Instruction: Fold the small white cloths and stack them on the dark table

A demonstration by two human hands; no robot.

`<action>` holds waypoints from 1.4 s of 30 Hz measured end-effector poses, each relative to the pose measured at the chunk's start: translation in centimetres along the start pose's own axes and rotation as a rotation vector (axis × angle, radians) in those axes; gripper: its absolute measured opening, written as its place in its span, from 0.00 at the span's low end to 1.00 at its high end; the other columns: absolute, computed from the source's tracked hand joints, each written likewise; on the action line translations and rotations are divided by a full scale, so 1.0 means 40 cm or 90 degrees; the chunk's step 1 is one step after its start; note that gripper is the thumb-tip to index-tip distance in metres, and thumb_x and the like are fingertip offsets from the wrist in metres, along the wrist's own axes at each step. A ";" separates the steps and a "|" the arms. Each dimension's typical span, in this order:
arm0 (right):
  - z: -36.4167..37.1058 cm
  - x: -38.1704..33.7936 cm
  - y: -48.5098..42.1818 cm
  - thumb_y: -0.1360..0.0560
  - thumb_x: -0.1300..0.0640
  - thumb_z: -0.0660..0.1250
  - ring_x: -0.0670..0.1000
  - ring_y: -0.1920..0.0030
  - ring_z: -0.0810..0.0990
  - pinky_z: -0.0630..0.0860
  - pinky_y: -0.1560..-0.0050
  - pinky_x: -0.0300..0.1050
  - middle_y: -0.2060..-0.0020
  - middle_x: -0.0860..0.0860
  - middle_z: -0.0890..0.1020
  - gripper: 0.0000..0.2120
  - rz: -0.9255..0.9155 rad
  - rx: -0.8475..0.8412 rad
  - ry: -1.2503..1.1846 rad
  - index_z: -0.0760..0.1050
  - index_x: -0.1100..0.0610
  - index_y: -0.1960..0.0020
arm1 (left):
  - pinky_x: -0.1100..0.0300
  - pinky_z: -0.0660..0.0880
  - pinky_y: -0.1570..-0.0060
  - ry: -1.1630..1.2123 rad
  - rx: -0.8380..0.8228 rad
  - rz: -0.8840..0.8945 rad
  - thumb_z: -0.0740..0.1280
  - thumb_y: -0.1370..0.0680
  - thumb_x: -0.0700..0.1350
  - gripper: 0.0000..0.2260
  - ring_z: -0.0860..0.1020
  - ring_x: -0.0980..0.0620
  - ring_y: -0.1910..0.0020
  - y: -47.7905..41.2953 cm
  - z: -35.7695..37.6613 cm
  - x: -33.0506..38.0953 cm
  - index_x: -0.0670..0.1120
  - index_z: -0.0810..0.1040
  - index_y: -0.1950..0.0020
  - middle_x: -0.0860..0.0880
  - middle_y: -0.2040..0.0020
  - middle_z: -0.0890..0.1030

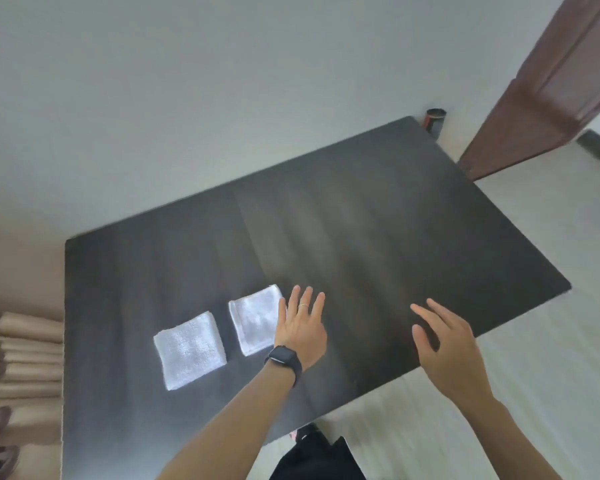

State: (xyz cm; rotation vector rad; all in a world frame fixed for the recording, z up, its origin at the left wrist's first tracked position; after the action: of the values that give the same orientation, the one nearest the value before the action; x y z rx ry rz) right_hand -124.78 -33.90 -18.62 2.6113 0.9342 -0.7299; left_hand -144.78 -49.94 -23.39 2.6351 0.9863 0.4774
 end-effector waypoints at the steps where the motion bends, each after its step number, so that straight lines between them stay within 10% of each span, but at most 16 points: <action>1: -0.058 0.050 0.023 0.22 0.54 0.66 0.53 0.31 0.71 0.67 0.33 0.48 0.31 0.49 0.75 0.16 0.015 0.031 0.009 0.77 0.50 0.34 | 0.43 0.45 0.24 0.010 0.005 0.037 0.57 0.20 0.48 0.29 0.46 0.44 0.20 -0.005 -0.013 0.078 0.51 0.52 0.20 0.46 0.20 0.54; 22: -1.158 0.995 0.822 0.21 0.46 0.65 0.53 0.32 0.70 0.73 0.36 0.51 0.36 0.46 0.79 0.15 0.352 0.670 0.071 0.78 0.46 0.36 | 0.45 0.63 0.30 0.032 0.192 0.790 0.61 0.21 0.53 0.28 0.63 0.47 0.25 0.407 -0.089 1.908 0.51 0.61 0.22 0.46 0.25 0.67; 42: -1.858 1.808 1.023 0.23 0.49 0.66 0.51 0.37 0.72 0.70 0.40 0.44 0.38 0.42 0.79 0.14 0.560 0.789 0.196 0.78 0.44 0.38 | 0.49 0.62 0.28 0.104 0.131 1.022 0.61 0.20 0.53 0.25 0.64 0.48 0.26 0.495 0.096 3.220 0.53 0.63 0.23 0.49 0.24 0.65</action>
State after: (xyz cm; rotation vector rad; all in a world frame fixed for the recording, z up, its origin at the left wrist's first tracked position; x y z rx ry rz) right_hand -22.83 2.75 7.62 3.6455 -1.0288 -0.7458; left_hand -40.20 21.78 6.91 2.9983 -1.3545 0.8638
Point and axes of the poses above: each hand's wrist, its own y-axis away from the middle knuckle, its own z-axis out of the palm, x = y × z, the point moved 3 cm from there along -y, towards the middle knuckle
